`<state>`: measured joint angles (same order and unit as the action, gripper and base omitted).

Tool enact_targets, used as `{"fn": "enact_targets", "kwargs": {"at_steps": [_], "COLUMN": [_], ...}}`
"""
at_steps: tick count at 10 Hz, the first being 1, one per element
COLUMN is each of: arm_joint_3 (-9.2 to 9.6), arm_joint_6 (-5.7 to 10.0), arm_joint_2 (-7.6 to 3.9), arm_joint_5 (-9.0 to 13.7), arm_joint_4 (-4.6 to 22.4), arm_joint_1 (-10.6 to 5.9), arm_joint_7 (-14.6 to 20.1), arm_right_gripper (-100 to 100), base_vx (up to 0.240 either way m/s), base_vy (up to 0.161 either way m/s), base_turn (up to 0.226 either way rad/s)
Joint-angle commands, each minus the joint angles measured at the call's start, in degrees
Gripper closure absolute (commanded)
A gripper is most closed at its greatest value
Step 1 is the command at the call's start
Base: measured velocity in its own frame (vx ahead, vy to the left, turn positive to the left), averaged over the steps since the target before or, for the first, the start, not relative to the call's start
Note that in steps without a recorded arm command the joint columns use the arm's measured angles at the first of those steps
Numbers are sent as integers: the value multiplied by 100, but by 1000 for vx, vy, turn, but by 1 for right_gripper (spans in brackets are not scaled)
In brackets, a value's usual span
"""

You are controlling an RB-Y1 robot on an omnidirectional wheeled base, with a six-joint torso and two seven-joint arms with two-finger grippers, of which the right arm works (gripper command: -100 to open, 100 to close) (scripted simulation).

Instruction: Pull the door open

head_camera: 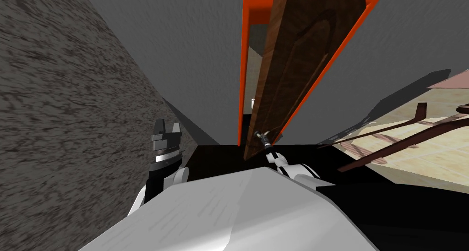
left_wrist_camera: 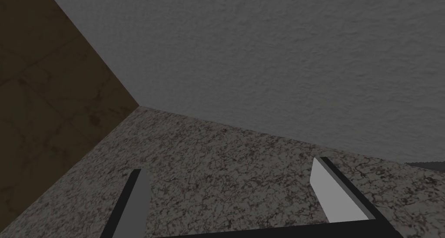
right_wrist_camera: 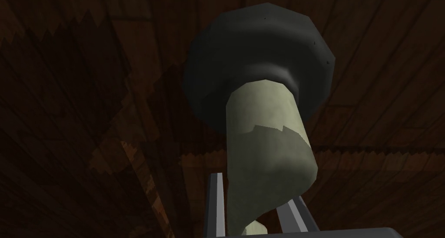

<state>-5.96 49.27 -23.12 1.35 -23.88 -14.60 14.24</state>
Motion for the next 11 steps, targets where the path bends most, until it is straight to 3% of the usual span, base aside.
{"fn": "enact_targets", "kwargs": {"at_steps": [1, 11], "arm_joint_3": [40, 34], "arm_joint_6": [-34, -37], "arm_joint_2": [69, 59], "arm_joint_5": [-23, -10], "arm_joint_4": [-70, -70], "arm_joint_1": [48, 55], "arm_joint_7": [-10, -9], "arm_right_gripper": [100, 100], "base_vx": [-149, -112], "base_vy": [-28, -21], "base_turn": [9, 18]}}
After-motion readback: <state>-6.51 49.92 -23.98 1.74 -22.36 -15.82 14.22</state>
